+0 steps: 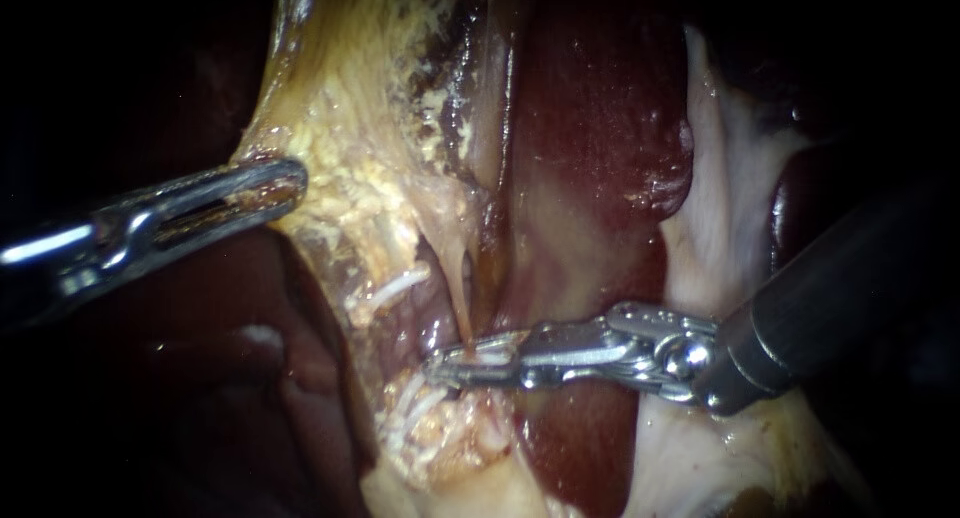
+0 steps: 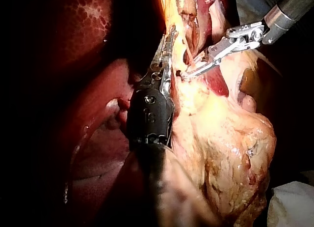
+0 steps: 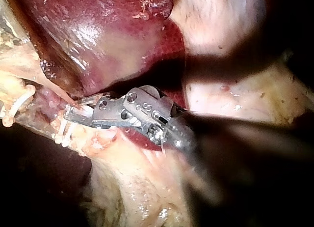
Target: Going back first clip right tube
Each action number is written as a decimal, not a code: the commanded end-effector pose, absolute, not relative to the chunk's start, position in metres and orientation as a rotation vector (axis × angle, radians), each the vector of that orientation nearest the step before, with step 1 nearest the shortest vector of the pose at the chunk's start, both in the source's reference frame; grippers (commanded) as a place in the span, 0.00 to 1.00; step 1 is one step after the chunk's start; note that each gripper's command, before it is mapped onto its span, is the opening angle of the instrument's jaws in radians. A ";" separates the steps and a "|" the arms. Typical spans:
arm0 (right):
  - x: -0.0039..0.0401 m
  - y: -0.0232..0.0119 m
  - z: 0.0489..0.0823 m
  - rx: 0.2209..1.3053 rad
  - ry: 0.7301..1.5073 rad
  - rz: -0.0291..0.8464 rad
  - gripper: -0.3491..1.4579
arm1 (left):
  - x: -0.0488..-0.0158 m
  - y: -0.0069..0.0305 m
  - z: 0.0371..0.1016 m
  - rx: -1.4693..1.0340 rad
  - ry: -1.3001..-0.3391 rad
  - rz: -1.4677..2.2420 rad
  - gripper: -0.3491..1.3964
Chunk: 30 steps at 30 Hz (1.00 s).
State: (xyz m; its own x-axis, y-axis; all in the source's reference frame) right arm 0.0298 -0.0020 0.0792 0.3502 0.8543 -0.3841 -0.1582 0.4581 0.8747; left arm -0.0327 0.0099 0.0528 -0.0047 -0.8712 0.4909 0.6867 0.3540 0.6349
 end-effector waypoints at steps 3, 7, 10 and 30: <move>0.0298 -0.0020 0.0791 0.852 0.994 0.769 0.00 | -0.0327 0.0099 0.0527 0.235 -0.972 -1.246 0.00; 0.0299 -0.0021 0.0790 0.859 0.996 0.766 0.36 | -0.0326 0.0099 0.0528 0.235 -0.972 -1.246 0.00; 0.0299 -0.0021 0.0789 0.848 1.014 0.747 0.49 | -0.0326 0.0099 0.0528 0.235 -0.972 -1.246 0.00; 0.0256 0.0001 0.0757 0.548 1.193 0.386 0.52 | -0.0325 0.0100 0.0527 0.236 -0.972 -1.245 0.00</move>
